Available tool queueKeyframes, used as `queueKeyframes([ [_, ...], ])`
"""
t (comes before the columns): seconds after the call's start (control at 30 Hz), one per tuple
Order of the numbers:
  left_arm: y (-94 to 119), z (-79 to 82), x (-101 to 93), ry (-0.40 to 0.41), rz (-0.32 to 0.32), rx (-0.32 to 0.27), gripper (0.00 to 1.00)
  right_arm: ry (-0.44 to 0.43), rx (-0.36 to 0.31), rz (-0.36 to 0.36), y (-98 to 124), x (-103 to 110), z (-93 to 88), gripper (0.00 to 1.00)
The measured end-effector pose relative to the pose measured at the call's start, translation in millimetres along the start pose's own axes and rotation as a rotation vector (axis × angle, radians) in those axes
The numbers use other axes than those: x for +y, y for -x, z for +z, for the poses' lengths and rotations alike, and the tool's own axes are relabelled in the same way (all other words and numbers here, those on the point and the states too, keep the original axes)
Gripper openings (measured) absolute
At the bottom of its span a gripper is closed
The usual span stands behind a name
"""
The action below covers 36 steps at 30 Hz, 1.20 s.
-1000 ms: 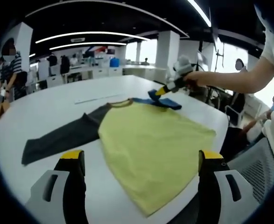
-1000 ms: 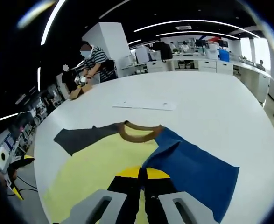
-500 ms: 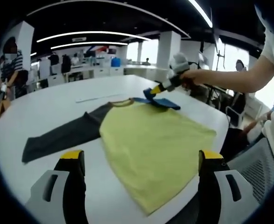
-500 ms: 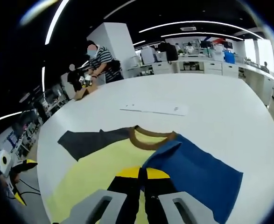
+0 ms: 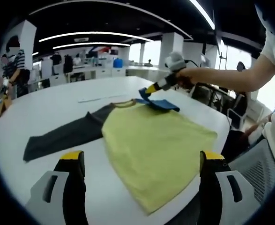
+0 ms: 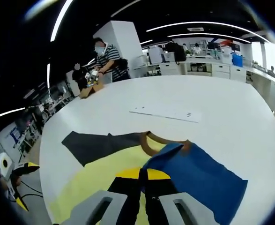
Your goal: Fold the garment on the visible template until the final outline fits inside the template.
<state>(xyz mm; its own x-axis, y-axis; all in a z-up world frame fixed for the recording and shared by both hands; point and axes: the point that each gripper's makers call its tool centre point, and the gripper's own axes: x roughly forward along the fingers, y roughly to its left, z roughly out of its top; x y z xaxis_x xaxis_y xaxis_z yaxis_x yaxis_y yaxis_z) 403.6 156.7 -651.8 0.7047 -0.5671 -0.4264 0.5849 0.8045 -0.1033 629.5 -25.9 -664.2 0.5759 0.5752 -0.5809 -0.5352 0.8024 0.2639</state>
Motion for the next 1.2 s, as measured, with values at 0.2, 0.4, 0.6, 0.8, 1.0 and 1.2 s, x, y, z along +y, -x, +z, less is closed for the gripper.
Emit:
queueKeyframes([
  [0.2, 2, -2.4, -0.6, 0.011, -0.001, -0.002, 0.99, -0.003, -0.002, 0.024, -1, 22, -0.4, 0.0],
  [0.4, 5, -6.8, -1.0, 0.006, 0.004, 0.004, 0.99, -0.018, -0.01, 0.049, -5, 38, 2.9, 0.0],
  [0.6, 8, -8.5, 2.3, 0.013, 0.015, 0.003, 0.99, -0.002, -0.007, 0.067, -7, 54, 4.7, 0.0],
  [0.8, 9, -8.8, 2.8, 0.019, 0.02, -0.001, 0.99, 0.014, -0.013, 0.091, -10, 65, 10.4, 0.0],
  [1.0, 11, -9.5, 6.1, 0.028, 0.033, -0.005, 0.99, 0.031, -0.012, 0.115, -13, 75, 13.8, 0.0],
  [1.2, 12, -9.5, 8.7, 0.032, 0.042, -0.01, 0.98, 0.049, -0.008, 0.134, -18, 83, 16.5, 0.0],
])
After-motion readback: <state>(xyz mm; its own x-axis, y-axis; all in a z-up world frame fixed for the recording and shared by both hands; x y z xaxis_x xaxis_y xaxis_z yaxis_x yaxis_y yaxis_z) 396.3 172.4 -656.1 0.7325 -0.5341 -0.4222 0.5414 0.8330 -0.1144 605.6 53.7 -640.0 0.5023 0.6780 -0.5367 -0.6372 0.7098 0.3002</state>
